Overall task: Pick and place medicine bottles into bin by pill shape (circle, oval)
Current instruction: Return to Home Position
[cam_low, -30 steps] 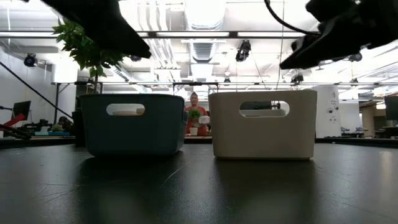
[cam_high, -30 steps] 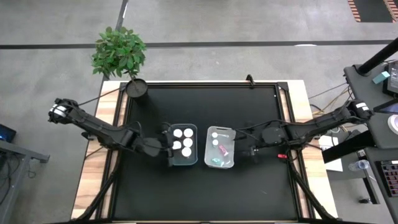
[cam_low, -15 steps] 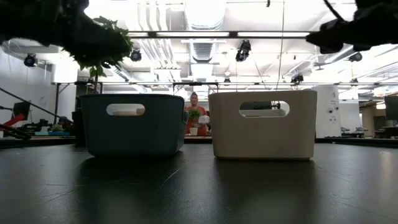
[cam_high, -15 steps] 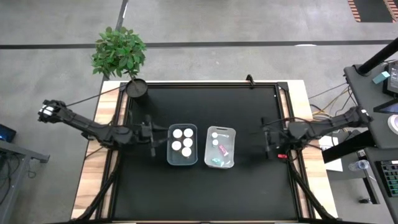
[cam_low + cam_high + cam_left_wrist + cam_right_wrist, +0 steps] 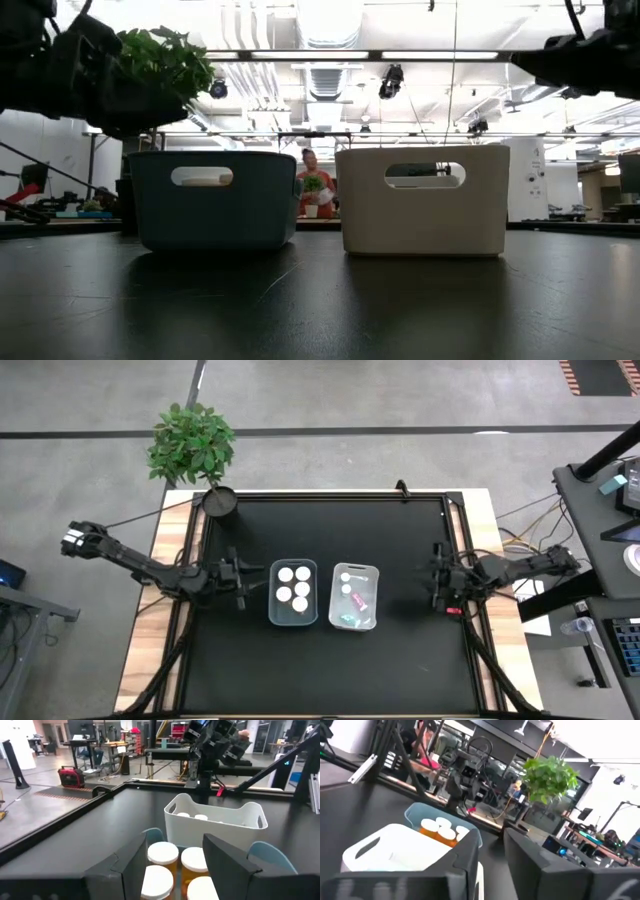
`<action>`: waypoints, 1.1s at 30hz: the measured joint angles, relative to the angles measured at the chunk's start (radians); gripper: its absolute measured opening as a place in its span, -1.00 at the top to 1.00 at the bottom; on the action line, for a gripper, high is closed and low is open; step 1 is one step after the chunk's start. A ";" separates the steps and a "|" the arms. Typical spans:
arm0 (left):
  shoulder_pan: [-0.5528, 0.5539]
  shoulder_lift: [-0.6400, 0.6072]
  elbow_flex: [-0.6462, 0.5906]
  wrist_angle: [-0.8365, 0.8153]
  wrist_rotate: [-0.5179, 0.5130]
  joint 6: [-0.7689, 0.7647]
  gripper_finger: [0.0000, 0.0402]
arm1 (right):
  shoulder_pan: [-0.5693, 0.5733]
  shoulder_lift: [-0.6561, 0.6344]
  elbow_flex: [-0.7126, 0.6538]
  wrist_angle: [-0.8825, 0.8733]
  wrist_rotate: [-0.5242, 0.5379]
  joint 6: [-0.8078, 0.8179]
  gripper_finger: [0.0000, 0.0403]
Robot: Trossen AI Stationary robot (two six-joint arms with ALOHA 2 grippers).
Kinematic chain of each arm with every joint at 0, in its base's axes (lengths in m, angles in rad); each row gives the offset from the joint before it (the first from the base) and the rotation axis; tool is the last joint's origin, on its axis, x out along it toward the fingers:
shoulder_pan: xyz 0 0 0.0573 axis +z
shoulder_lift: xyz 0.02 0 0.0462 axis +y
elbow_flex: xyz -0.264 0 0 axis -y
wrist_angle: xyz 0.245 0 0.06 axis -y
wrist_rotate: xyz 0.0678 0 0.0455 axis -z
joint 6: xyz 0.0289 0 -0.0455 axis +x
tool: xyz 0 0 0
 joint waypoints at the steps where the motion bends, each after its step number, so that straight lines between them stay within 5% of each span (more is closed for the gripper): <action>1: 0.000 0.008 0.000 0.009 0.000 0.000 0.13 | -0.006 0.008 0.001 0.004 0.005 0.004 0.57; 14: 0.000 0.160 -0.001 0.029 -0.026 -0.002 0.13 | -0.049 0.023 0.000 -0.024 0.115 0.282 0.75; 33: 0.000 0.384 -0.002 0.039 -0.027 -0.003 0.13 | -0.049 0.023 0.000 -0.026 0.116 0.287 0.75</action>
